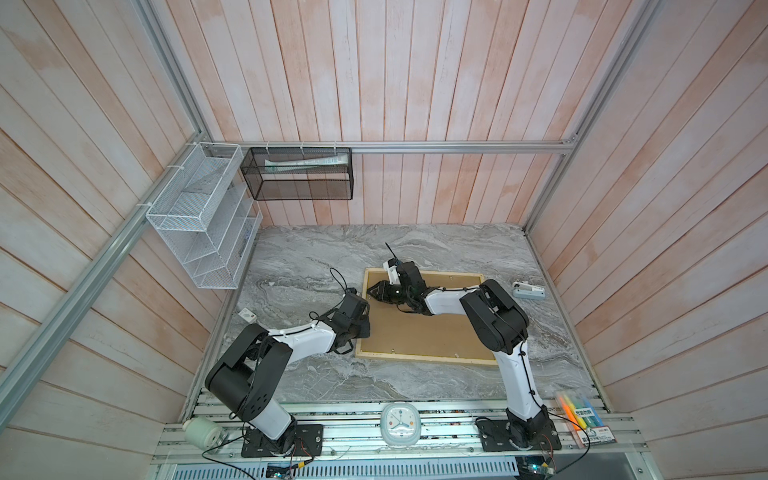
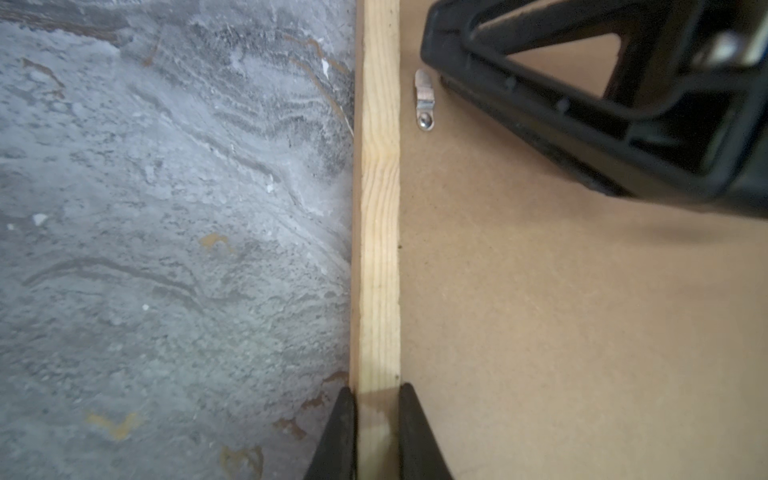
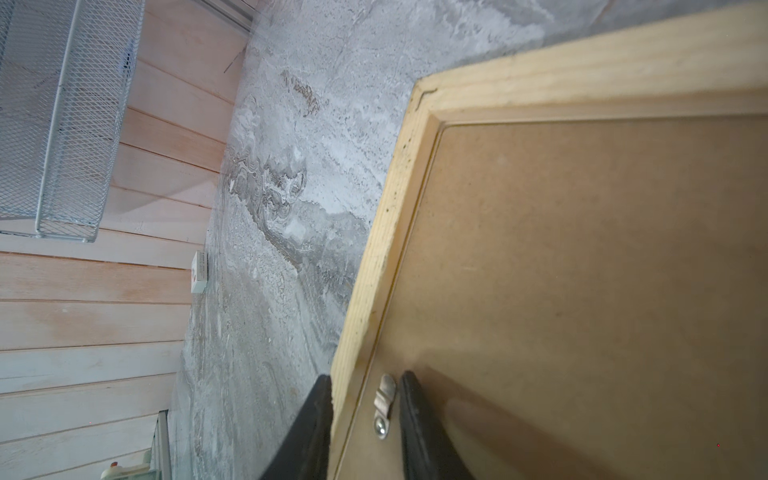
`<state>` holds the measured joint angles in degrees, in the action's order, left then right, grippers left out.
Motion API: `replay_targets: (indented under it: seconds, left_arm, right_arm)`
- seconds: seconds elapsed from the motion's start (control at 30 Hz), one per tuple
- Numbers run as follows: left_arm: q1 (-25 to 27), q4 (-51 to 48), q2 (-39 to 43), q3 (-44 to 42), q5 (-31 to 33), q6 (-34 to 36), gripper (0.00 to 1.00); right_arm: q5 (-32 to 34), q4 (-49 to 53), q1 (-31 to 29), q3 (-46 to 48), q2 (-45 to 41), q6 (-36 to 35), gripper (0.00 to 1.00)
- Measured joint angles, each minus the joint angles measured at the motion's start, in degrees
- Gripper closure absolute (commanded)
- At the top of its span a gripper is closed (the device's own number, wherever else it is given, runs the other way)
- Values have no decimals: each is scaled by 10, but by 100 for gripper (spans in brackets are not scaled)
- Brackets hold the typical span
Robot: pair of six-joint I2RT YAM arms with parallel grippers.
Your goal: Put the photo into the frame
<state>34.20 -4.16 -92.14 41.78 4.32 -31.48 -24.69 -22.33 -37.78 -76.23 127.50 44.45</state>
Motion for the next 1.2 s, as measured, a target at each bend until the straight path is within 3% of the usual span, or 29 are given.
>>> replay_targets:
  seconds: [0.47,1.2]
  left_arm:
    - [0,12,-11,8,-13,0,94]
    - [0,1,-15,16,-13,2,94]
  right_arm:
    - [-29,68,0,-73,31,-28,69]
    - [-17,56,2,-38,11,-46,69]
